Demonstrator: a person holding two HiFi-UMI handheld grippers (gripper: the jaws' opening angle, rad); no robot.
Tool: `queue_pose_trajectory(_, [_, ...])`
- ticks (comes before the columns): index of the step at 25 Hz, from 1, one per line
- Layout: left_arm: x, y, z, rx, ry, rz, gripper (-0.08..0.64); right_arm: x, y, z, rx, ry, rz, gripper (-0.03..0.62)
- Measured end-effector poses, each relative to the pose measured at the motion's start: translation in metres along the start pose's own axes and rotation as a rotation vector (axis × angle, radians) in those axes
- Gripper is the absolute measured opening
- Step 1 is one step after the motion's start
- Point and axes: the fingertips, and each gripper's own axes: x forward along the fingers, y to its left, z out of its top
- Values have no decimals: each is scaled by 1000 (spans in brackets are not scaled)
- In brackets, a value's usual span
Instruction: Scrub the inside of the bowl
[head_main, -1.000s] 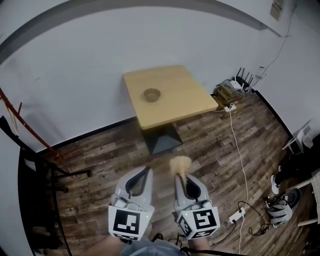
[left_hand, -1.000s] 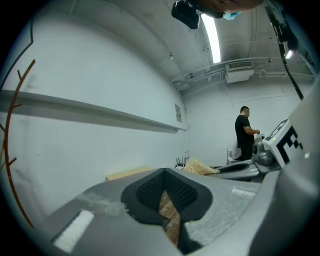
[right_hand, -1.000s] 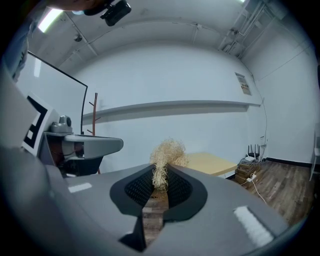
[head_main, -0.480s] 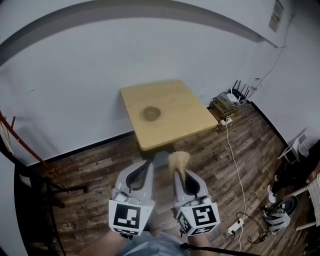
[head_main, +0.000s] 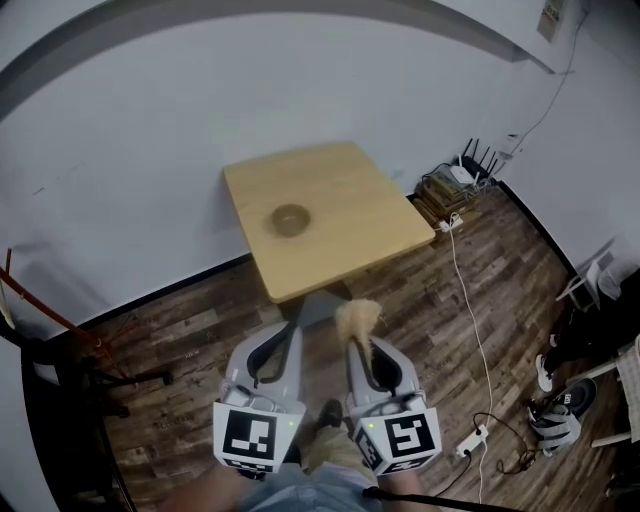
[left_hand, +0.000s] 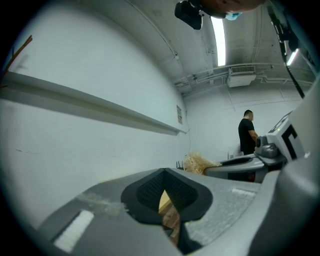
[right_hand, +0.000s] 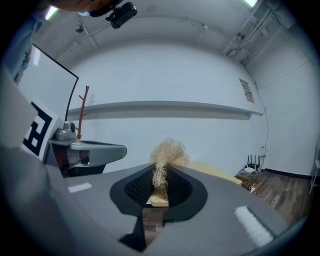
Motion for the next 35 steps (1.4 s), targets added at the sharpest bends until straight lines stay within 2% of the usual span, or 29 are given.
queue_pose_trajectory(7, [63, 10, -25, -3, 100, 38, 21, 49, -45, -23, 47, 58, 40, 48])
queue_pose_trajectory(13, [118, 17, -26, 25, 152, 88, 21, 92, -91, -29, 93, 75, 81, 48])
queue_pose_trajectory(25, [182, 21, 14, 70, 111, 182, 21, 149, -149, 9, 87, 11, 169, 48])
queue_pose_trajectory(35, [190, 66, 21, 50, 76, 284, 21, 194, -141, 23, 48, -8, 234, 48])
